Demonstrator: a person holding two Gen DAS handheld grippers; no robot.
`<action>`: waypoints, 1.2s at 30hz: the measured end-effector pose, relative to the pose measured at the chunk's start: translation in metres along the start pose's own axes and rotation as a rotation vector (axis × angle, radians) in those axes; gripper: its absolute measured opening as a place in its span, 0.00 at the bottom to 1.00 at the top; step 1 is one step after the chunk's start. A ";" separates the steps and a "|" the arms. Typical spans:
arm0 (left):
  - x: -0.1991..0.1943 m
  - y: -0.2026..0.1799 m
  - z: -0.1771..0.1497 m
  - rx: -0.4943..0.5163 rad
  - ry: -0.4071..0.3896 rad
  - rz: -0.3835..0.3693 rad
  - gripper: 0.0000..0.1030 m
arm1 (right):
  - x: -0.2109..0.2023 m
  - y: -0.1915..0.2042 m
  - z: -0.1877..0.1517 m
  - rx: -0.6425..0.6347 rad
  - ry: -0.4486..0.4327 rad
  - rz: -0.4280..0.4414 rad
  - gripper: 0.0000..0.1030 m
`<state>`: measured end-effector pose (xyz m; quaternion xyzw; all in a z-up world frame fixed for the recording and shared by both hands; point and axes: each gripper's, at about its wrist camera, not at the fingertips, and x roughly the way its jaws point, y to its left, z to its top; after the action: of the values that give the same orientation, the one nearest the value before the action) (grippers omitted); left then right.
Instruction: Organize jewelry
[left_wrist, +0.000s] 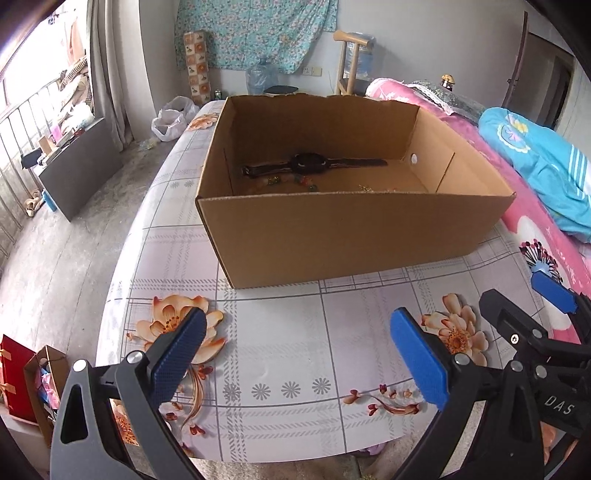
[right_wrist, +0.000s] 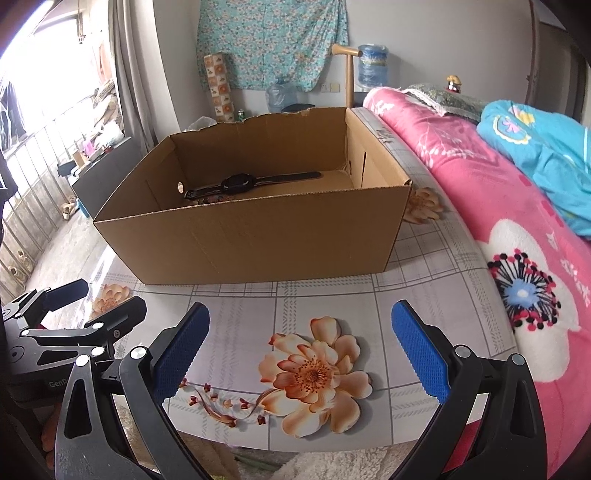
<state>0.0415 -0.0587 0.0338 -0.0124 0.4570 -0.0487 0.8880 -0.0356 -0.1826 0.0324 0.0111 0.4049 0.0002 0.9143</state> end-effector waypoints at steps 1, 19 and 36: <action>0.000 0.000 0.001 -0.002 0.001 -0.003 0.95 | 0.000 -0.001 0.000 0.005 0.001 0.003 0.92; 0.004 -0.003 0.000 0.005 0.019 0.002 0.95 | 0.000 -0.002 -0.004 0.020 0.009 -0.001 0.92; 0.003 -0.002 -0.001 0.013 0.019 0.007 0.95 | -0.001 -0.002 -0.006 0.026 0.011 0.001 0.92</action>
<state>0.0419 -0.0610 0.0308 -0.0045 0.4650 -0.0490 0.8839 -0.0409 -0.1849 0.0286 0.0230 0.4096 -0.0043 0.9119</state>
